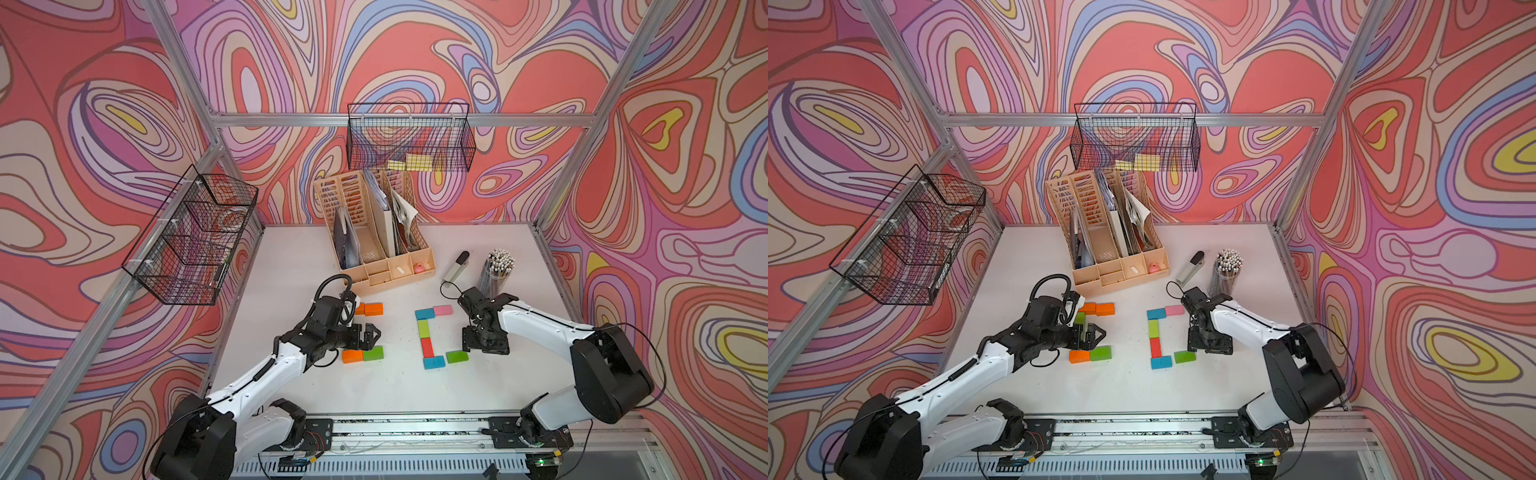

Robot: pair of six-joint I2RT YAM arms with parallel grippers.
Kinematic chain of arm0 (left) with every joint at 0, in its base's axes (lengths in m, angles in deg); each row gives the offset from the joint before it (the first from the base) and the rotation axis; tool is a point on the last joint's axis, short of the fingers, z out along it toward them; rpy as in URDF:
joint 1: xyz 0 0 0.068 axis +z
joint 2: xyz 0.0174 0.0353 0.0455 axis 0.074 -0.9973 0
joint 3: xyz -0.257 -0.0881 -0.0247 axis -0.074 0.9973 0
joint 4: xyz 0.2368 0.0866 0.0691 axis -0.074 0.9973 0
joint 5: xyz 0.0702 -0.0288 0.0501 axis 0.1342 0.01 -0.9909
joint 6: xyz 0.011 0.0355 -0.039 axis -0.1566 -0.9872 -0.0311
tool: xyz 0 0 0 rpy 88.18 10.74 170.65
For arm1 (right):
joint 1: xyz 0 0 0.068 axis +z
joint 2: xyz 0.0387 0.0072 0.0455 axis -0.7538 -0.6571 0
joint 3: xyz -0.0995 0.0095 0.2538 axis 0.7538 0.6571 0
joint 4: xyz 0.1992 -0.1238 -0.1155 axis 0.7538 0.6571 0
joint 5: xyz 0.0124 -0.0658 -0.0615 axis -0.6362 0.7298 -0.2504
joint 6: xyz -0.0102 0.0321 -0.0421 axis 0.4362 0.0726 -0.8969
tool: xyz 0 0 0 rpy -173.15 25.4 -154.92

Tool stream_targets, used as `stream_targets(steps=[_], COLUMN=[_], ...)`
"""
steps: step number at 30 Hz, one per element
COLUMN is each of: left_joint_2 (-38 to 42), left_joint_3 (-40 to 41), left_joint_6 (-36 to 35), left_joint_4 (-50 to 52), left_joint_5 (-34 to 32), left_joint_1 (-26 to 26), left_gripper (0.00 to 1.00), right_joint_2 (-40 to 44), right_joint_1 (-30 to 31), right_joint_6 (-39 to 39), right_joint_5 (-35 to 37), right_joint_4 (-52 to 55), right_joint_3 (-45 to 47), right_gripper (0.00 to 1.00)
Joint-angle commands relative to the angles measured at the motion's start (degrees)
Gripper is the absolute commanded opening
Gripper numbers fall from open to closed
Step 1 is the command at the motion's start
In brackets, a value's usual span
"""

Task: Assemble the letter c with building blocks
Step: Assemble the building block at the center of the board.

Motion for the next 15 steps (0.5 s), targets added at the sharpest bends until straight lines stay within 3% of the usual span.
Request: stream_targets(steps=[1, 15], left_joint_2=[0.8, 1.0], left_joint_3=[-0.5, -0.4], left_joint_6=[0.3, 0.3], left_joint_4=[-1.0, -0.9], left_joint_5=[0.4, 0.4], left_joint_1=[-0.3, -0.4], left_gripper=[0.99, 0.99], right_joint_2=[-0.9, -1.1], right_joint_1=[-0.1, 0.3], right_joint_6=[0.0, -0.2], right_joint_5=[-0.6, -2.1], right_joint_4=[0.1, -0.2], right_joint_3=[-1.0, -0.8], right_gripper=[0.81, 0.81])
